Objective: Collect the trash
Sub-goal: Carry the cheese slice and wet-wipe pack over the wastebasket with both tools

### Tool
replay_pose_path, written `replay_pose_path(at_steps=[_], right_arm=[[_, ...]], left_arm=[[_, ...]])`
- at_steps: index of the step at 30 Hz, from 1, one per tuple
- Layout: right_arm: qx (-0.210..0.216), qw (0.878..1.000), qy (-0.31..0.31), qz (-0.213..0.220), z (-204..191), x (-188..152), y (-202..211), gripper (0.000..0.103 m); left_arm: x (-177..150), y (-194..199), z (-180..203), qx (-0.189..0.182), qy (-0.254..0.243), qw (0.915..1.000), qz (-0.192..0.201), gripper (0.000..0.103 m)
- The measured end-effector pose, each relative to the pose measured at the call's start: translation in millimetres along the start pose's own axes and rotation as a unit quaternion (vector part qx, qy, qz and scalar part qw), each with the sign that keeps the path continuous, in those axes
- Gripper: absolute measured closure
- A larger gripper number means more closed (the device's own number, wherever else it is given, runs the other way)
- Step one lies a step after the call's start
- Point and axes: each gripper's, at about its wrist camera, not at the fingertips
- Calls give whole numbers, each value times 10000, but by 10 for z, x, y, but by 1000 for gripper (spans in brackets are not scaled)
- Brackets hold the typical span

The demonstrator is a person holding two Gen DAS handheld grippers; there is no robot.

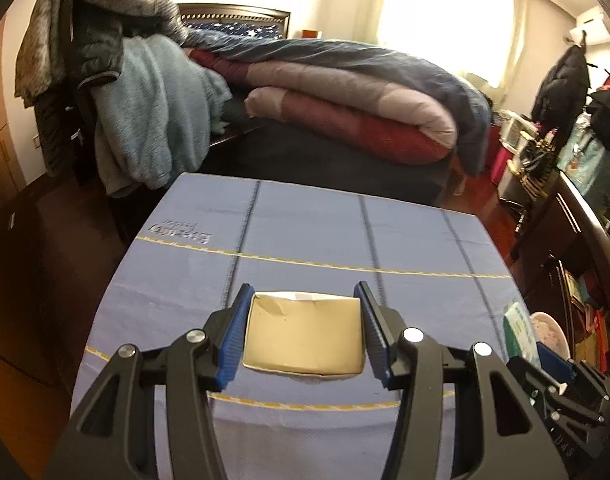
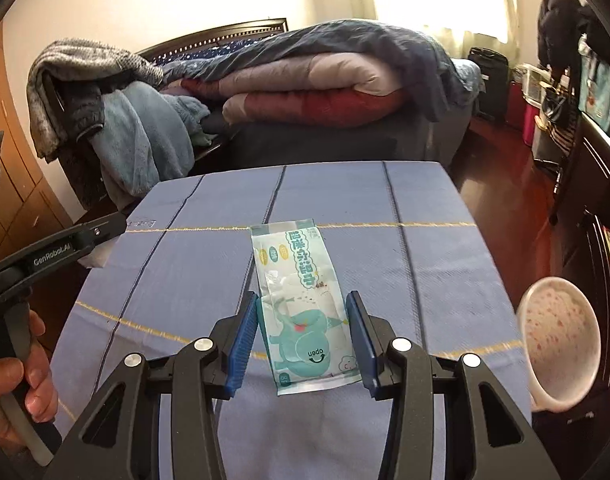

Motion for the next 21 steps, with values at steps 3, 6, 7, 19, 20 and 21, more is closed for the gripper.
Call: replay_pose_path(at_steps=[3, 6, 7, 19, 20, 21], right_arm=[[20, 10000, -84, 36, 71, -32, 112, 58], [57, 9998, -190, 101, 156, -69, 244, 58], [60, 9997, -209, 121, 187, -83, 286, 58], [-20, 9980, -411, 484, 569, -170, 811, 58], [-23, 9978, -428, 504, 596, -172, 839, 58], [-36, 9976, -450, 533, 627, -176, 872, 58]], left_arm=[[23, 114, 161, -100, -143, 9998, 90, 51], [51, 217, 324, -196, -300, 9992, 184, 51], [64, 256, 389, -231, -361, 9988, 226, 51], [146, 568, 960, -542, -813, 9938, 525, 51], [152, 593, 1023, -577, -865, 9931, 549, 51], [162, 603, 1060, -598, -897, 9926, 562, 51]])
Point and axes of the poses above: each gripper's, at about its wrist camera, not at the fingertips, and y roughly against the way its jaws point, z to its right, x to its top, and after that the axes turned 12 degrees about -y, right-handed
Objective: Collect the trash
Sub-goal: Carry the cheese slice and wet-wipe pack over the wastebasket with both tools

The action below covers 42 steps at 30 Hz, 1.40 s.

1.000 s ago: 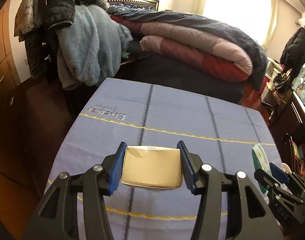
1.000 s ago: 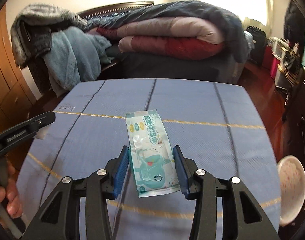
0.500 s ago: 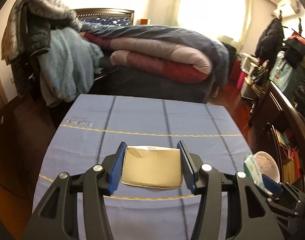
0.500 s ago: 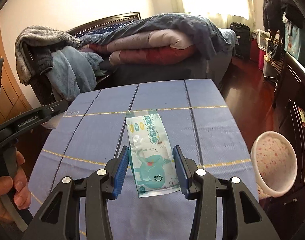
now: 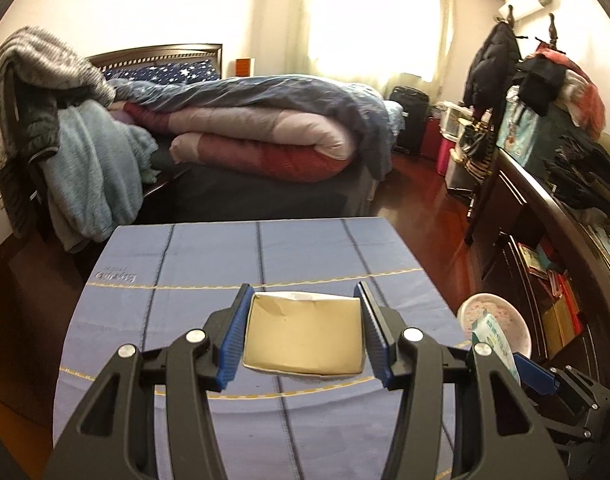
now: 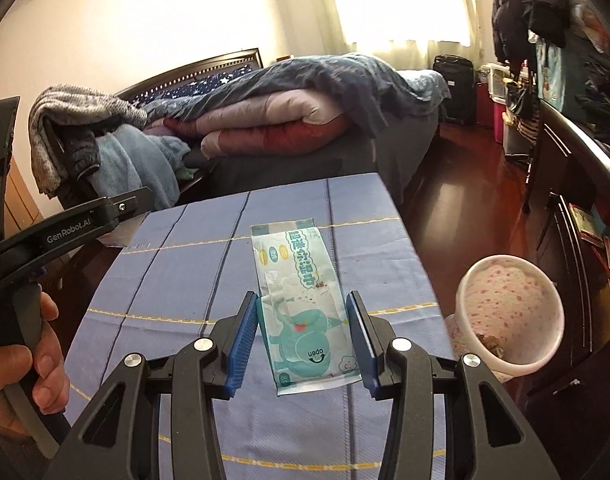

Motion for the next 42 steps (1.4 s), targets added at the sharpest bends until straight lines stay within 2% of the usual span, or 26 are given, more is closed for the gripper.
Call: replay_pose_path(at_steps=[22, 34, 42], right_arm=[[-399, 9966, -576, 439, 758, 73, 475, 58], [-723, 9906, -976, 628, 1239, 80, 637, 58], [-1072, 9834, -1306, 665, 1612, 91, 612, 58]], left_arm=[[265, -4, 1028, -707, -712, 9948, 196, 51], [325, -189, 1629, -1123, -1156, 9868, 136, 51], [361, -418, 2103, -1437, -1489, 9783, 124, 51]])
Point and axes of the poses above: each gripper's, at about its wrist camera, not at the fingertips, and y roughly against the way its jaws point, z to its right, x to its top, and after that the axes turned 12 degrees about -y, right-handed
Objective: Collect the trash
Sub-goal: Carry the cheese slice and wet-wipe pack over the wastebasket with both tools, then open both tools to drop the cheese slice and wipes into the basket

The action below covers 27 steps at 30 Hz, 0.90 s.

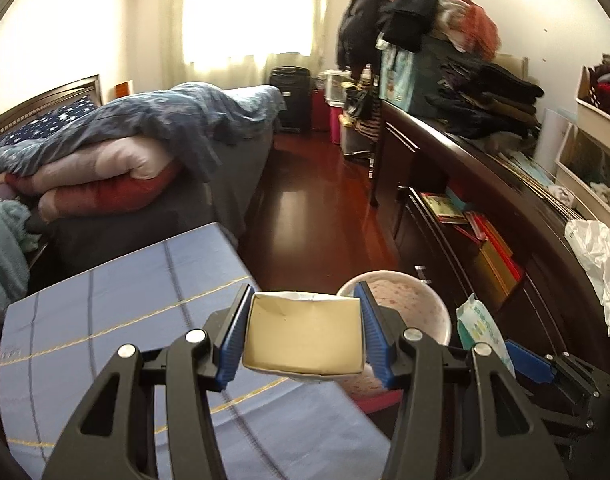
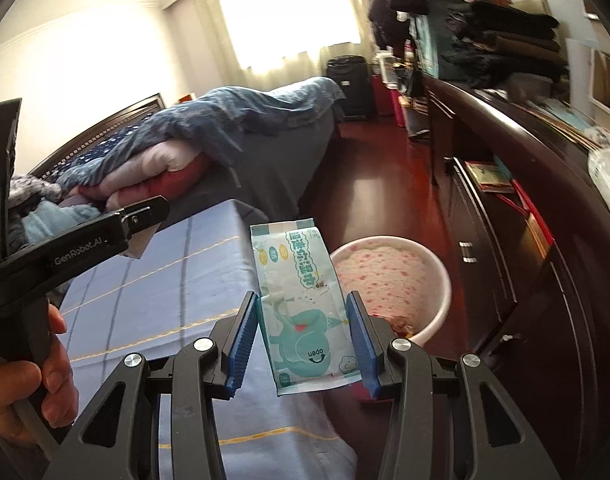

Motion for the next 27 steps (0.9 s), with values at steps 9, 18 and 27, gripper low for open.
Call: replay_pose_path(at_steps=[9, 18, 27], right_arm=[[-496, 9979, -425, -37, 460, 151, -368, 58], [-961, 9934, -598, -187, 785, 231, -887, 58], [-1307, 9889, -617, -347, 943, 225, -1327, 58]], left_arm=[[164, -721, 387, -703, -232, 9970, -211, 51], [191, -1485, 624, -1086, -248, 9923, -548, 51], [153, -2130, 637, -1313, 8, 9853, -1091, 50]])
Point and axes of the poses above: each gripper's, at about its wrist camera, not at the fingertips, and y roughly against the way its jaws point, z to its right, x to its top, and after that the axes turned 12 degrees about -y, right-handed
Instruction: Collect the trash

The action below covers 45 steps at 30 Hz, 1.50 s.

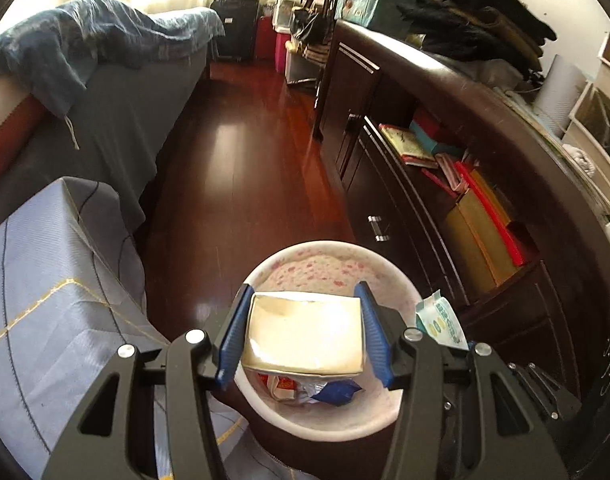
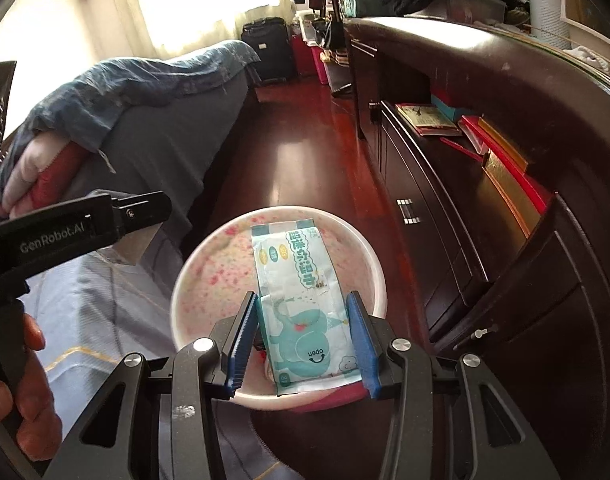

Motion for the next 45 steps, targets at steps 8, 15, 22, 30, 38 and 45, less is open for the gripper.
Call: replay_pose_path(at_steps=[8, 15, 22, 30, 38, 45], right_arm=[[-220, 9997, 30, -92, -37, 12, -334, 55], [-273, 9996, -111, -56, 6, 2, -348, 31], [-244, 9997, -78, -65, -69, 14, -205, 25], [-76, 9999, 54, 40, -323, -101, 214, 9], [341, 9975, 622, 68, -882, -459, 814, 4], [1072, 9837, 1418, 289, -1502, -986, 1484, 4]], left_arm=[[-4, -178, -80, -159, 82, 9997, -137, 29], [27, -28, -171, -195, 248, 9993, 174, 5], [48, 202, -177, -1, 235, 9992, 325, 4], [-116, 899, -252, 639, 210, 9959, 609, 4], [-590, 1994, -679, 1252, 908, 9826, 1025, 4], [-1246, 3041, -915, 2215, 1331, 9568, 1330, 4]])
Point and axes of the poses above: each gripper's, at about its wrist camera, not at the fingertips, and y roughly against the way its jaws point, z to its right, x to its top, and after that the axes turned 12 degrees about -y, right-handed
